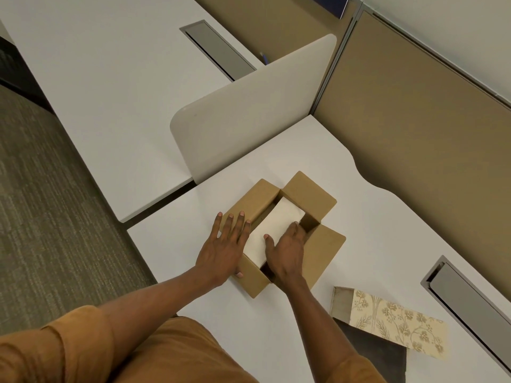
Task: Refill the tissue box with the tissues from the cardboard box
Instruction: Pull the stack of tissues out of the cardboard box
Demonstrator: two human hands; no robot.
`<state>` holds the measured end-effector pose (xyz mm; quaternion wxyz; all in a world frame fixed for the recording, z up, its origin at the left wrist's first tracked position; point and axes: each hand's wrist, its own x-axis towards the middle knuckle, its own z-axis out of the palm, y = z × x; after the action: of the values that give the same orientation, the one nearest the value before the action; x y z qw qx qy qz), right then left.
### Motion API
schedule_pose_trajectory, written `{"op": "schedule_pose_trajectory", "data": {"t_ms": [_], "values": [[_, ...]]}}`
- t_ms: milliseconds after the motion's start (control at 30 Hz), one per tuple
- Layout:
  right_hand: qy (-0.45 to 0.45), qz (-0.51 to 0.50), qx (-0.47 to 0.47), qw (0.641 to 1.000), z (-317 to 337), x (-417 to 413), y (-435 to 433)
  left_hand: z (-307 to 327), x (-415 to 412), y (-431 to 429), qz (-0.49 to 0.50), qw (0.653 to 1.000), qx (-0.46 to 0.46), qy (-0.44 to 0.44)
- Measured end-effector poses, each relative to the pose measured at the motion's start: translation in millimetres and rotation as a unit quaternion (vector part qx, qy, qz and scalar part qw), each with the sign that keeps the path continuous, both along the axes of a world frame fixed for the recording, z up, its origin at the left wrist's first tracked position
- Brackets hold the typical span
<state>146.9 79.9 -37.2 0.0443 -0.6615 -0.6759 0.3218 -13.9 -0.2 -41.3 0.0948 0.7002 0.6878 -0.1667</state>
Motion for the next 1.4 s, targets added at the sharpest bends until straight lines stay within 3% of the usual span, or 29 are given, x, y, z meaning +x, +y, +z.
{"op": "schedule_pose_trajectory", "data": {"t_ms": [100, 233, 467, 833, 1167, 1400], "values": [[0.044, -0.083, -0.080, 0.992, 1, -11, 16, -1, -1, 0, -0.002, 1.000, -0.001, 0.001], [0.143, -0.217, -0.193, 0.946, -6, -17, 31, -3, -2, 1, 0.001, 1.000, -0.001, -0.004], [0.204, -0.313, -0.255, 0.892, -17, -20, 46, -1, -1, 0, -0.005, 1.000, -0.004, -0.001], [0.215, -0.360, -0.244, 0.875, -18, -26, 43, 3, -3, 2, -0.015, 1.000, -0.014, 0.008], [0.347, -0.388, -0.237, 0.820, 4, -20, 38, 17, 0, 8, 0.016, 0.999, -0.034, 0.007], [0.361, -0.368, -0.202, 0.833, 19, -9, 30, 21, -4, 11, 0.039, 0.998, -0.045, -0.007]]}}
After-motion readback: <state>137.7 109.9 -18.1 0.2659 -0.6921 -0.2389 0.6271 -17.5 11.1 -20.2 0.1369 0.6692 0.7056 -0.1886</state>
